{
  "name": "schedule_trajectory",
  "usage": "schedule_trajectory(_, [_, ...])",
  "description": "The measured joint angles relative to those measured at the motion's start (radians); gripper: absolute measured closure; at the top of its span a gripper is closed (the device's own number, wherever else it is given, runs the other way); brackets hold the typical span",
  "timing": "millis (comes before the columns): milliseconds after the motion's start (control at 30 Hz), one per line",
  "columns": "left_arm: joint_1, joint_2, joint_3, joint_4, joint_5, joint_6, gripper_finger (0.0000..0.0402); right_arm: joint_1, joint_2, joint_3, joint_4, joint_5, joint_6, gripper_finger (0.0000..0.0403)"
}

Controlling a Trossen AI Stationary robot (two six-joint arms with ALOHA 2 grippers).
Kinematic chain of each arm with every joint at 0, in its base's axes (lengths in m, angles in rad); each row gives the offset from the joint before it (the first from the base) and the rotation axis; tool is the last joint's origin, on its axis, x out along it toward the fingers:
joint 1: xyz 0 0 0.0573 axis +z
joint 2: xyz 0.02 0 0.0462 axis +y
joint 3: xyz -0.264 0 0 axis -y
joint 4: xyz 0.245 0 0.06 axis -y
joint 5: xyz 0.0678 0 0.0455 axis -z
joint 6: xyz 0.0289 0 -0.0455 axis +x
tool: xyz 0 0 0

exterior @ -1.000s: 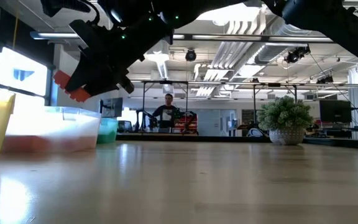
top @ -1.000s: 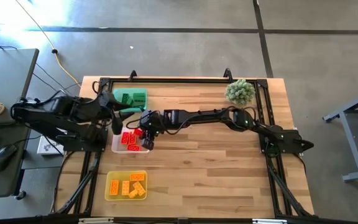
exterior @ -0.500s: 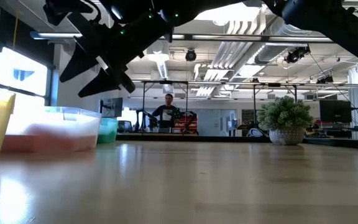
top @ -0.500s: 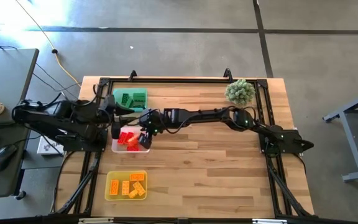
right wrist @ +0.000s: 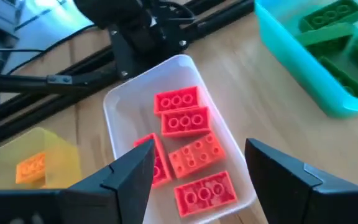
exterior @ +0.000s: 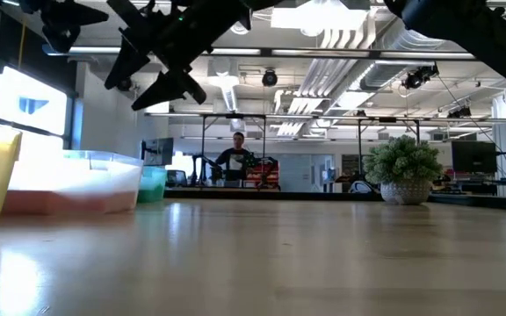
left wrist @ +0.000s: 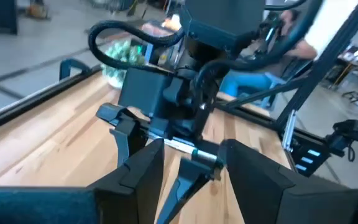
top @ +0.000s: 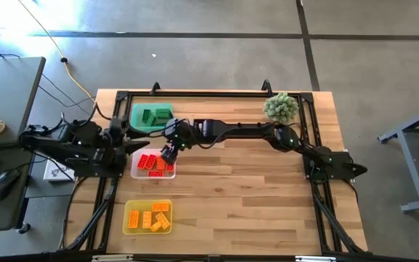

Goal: Sort & place blocks by color
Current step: Return to Home Position

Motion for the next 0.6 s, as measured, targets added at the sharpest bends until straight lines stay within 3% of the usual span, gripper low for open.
schedule_trajectory(367, [0.000,-0.240,-0.169,0.075,0.080,0.064,0.0241,0.006,-0.101,0.001,-0.174,0.133,0.098,0.0167])
schedule_trajectory(600, [0.000,-0.309,-0.285,0.100,0.107,0.051,0.0241,0.028,-0.179,0.001,-0.236,0.180,0.102,0.0167])
